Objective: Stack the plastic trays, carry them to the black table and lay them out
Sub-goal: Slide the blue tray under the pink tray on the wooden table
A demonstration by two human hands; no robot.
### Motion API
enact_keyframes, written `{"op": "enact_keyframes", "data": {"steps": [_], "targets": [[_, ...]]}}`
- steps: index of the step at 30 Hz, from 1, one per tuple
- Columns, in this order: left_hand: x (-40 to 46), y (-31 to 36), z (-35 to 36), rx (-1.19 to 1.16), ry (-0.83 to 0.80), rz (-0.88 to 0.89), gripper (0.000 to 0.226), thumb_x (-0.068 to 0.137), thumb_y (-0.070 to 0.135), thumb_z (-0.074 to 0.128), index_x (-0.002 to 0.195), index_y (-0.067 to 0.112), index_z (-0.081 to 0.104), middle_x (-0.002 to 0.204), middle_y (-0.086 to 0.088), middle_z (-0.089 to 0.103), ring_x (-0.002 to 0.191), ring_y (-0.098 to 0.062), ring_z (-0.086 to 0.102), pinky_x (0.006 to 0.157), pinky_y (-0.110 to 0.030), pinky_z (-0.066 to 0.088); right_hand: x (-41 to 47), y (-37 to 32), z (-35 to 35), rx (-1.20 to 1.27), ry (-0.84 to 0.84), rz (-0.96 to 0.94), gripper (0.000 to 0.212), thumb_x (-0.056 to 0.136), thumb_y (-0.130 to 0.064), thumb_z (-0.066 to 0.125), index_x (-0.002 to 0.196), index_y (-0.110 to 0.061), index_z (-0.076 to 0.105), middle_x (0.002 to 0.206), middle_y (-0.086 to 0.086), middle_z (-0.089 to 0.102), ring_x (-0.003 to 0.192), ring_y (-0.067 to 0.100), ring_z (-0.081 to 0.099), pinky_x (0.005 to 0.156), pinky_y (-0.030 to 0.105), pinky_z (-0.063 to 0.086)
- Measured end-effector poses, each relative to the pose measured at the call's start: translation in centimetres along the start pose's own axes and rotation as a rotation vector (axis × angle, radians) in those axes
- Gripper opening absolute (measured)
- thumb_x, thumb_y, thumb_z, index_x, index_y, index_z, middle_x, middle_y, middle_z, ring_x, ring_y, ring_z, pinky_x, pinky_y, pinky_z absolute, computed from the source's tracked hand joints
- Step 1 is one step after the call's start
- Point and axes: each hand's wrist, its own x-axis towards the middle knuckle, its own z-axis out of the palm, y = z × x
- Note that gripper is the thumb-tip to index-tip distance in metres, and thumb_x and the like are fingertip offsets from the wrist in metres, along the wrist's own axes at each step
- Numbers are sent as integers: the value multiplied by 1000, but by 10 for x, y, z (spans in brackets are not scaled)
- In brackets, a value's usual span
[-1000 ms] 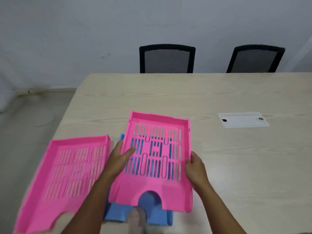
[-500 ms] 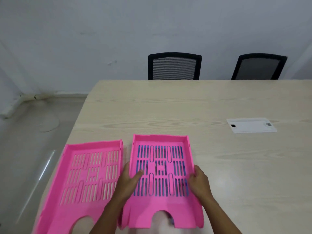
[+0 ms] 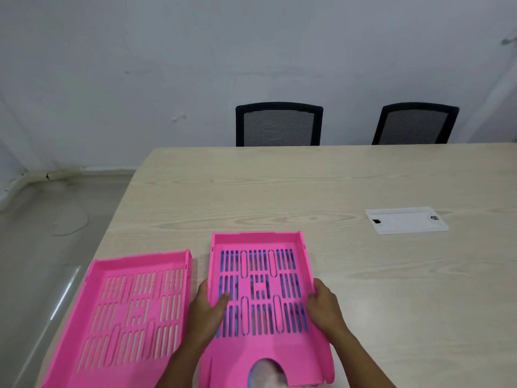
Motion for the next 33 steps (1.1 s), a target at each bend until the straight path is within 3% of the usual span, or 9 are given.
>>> {"op": "enact_keyframes", "data": {"steps": [6,13,17,19,21,23,27,30,33], "targets": [[-1,-1,5,46,-27,-14,79,93,43,60,156,18,20,161,-13,30,143,-36,36,112,-53,33,4,1,-4,-15,5,7,31,92,8,37,108,-3,62,91,7,68,73,14,62,56,16,44],[0,-5,5,9,17,18,70,95,32,61,154,17,26,159,-13,34,142,-35,38,112,-53,34,2,0,-7,-17,-44,2,32,96,4,38,115,-8,60,92,2,66,74,2,60,57,10,42],[0,-7,5,75,-15,16,73,96,35,58,156,18,19,161,-13,29,142,-36,37,112,-54,32,2,4,-3,1,-12,-1,33,98,2,39,121,-6,60,94,3,66,73,-2,58,56,9,42],[-1,-6,5,71,-13,22,72,97,35,57,156,18,20,161,-13,30,142,-36,38,111,-54,33,1,3,-2,21,12,-2,32,98,-1,42,125,-7,59,100,6,70,75,0,61,62,15,50],[-1,-4,3,37,-12,44,68,97,32,57,155,18,24,159,-13,35,141,-35,39,111,-54,34,-1,0,-1,42,85,-31,37,100,-5,45,136,-6,55,115,13,72,87,14,70,80,26,57],[-1,-1,-2,-5,-9,78,63,97,26,57,153,16,29,157,-12,39,140,-32,41,112,-52,36,-2,-7,-1,61,174,-77,44,100,-7,49,144,-5,49,125,15,69,98,23,68,92,32,52],[1,-1,-26,-76,56,130,56,96,18,60,148,13,40,153,-10,46,138,-25,45,114,-44,35,-6,-33,9,101,247,-204,41,98,-8,53,140,-8,55,123,11,70,101,21,66,101,31,49],[5,-7,-56,-91,128,143,52,95,18,61,145,13,46,149,-10,51,135,-25,49,113,-42,37,-12,-61,35,98,191,-255,44,98,-9,57,142,-5,55,142,13,62,130,26,59,111,31,39],[6,-26,-95,-78,236,122,50,95,19,61,143,14,49,147,-11,53,135,-26,49,110,-38,38,-27,-91,79,110,48,-329,45,99,-9,57,143,-3,54,145,13,59,134,25,56,117,36,39]]}}
